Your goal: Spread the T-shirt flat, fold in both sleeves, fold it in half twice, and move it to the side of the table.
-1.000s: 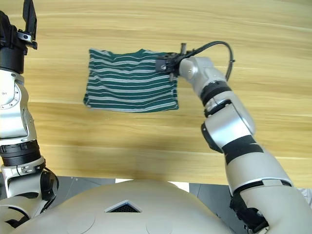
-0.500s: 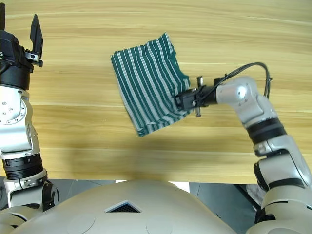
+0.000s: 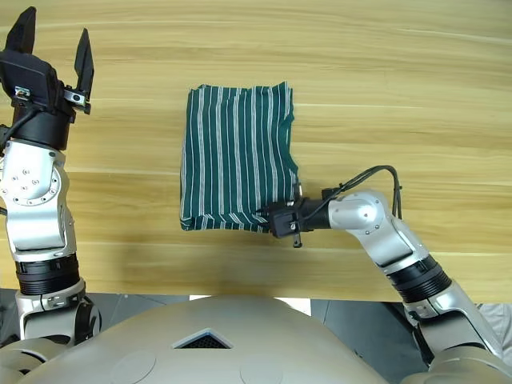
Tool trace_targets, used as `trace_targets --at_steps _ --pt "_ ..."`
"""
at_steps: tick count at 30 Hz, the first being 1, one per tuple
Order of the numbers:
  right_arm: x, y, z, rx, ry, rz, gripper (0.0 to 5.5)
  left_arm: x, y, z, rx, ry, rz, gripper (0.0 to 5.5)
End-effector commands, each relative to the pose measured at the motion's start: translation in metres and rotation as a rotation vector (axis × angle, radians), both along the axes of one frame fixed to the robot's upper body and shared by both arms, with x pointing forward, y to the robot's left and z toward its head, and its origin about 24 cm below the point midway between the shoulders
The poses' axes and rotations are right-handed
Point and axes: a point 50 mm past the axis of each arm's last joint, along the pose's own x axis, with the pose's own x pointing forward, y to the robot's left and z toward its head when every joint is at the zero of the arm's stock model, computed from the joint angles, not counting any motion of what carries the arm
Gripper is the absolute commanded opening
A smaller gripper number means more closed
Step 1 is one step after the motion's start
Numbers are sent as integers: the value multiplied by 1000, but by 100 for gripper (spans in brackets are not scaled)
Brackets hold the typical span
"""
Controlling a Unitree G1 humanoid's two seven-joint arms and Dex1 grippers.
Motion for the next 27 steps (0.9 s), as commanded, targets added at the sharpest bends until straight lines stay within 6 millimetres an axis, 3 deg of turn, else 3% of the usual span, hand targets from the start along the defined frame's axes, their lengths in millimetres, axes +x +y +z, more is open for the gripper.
trace_targets --at_steps 1,3,6,9,14,20,23,27 --pt "18 -13 51 496 68 -225 129 -15 15 -3 187 20 -40 286" --pt "15 -25 70 691 163 -259 129 -21 22 -6 321 35 -68 286" --pt "9 -34 74 730 206 -274 129 -30 18 -11 465 47 -170 286" --pt "2 -50 60 533 136 -322 129 -52 8 -35 690 121 -374 286" --pt "4 -79 20 44 -308 -234 147 -78 0 -58 859 200 -621 291" --pt "3 -95 0 -52 -524 -116 249 -85 2 -75 913 263 -734 291" --pt "-2 -101 -17 -148 -539 1 307 -83 -1 -82 924 262 -769 291" --pt "-9 -96 -31 -152 -507 77 314 -84 -3 -91 933 282 -811 291"
